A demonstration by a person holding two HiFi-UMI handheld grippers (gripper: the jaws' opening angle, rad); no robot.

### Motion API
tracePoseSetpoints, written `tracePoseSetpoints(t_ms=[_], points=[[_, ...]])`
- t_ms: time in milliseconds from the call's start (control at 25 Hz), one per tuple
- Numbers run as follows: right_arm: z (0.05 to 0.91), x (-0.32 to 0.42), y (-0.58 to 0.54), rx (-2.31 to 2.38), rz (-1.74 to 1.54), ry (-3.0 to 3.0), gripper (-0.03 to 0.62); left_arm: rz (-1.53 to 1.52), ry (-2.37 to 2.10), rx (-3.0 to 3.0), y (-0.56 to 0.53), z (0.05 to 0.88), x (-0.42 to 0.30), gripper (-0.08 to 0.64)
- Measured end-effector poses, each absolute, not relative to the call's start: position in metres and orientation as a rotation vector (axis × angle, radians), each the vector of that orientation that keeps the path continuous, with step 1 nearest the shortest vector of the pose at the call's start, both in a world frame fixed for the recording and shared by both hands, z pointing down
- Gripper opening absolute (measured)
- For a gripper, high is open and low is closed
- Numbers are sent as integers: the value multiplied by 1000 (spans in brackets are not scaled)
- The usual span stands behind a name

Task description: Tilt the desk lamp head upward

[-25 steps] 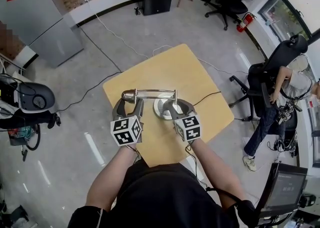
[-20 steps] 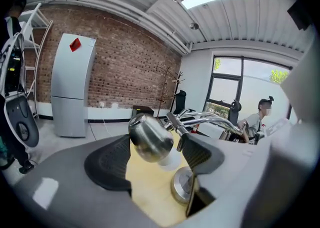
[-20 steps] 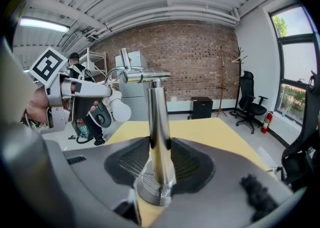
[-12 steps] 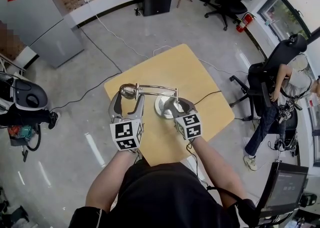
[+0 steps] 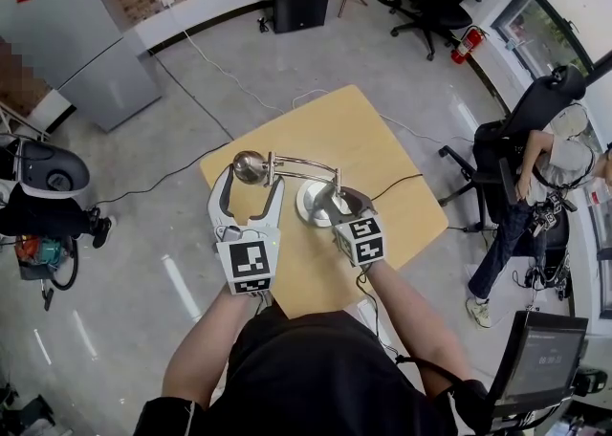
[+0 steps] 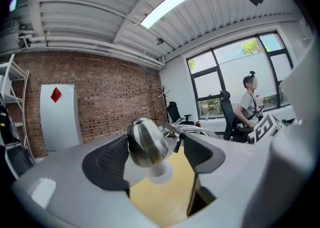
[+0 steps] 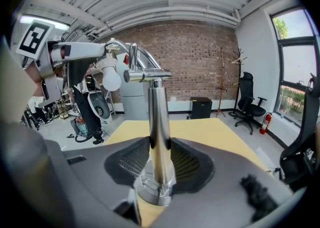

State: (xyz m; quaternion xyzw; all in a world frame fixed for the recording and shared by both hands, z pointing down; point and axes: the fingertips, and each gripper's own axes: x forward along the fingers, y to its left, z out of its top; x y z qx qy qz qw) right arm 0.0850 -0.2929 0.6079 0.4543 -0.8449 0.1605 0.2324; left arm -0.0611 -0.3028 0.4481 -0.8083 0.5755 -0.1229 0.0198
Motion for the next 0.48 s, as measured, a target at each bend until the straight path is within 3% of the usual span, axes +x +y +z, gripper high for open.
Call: tracePoseSetpoints(t_ms=[480], points=[[610, 86, -294, 1235, 435, -2321, 138, -463, 1562, -2280, -299, 407, -29, 337]])
